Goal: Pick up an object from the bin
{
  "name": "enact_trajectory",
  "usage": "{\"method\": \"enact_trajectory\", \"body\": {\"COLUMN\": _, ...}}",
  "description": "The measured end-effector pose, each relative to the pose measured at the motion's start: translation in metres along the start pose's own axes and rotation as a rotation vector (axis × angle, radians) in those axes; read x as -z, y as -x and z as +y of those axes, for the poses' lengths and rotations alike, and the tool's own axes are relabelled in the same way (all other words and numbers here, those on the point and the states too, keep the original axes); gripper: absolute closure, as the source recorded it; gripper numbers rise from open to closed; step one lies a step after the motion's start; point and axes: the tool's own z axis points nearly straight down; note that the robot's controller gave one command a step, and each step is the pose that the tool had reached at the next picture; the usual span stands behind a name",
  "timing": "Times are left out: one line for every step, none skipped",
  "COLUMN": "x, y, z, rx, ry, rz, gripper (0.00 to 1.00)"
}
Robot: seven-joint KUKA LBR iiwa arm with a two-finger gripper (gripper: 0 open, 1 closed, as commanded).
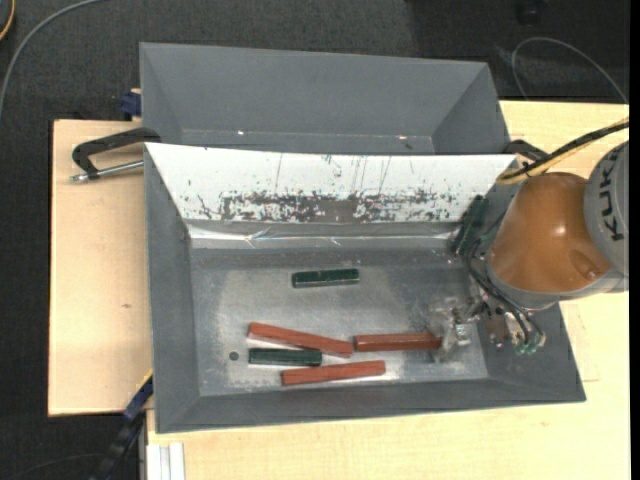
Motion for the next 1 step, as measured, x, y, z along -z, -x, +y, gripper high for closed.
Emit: {"method": "enact_trajectory", "body": {"x": 0.1683, "y": 0.0499, "z": 0.0120, "rx": 0.269, "ry": -0.005, "rz": -0.014, "gripper": 1.00}}
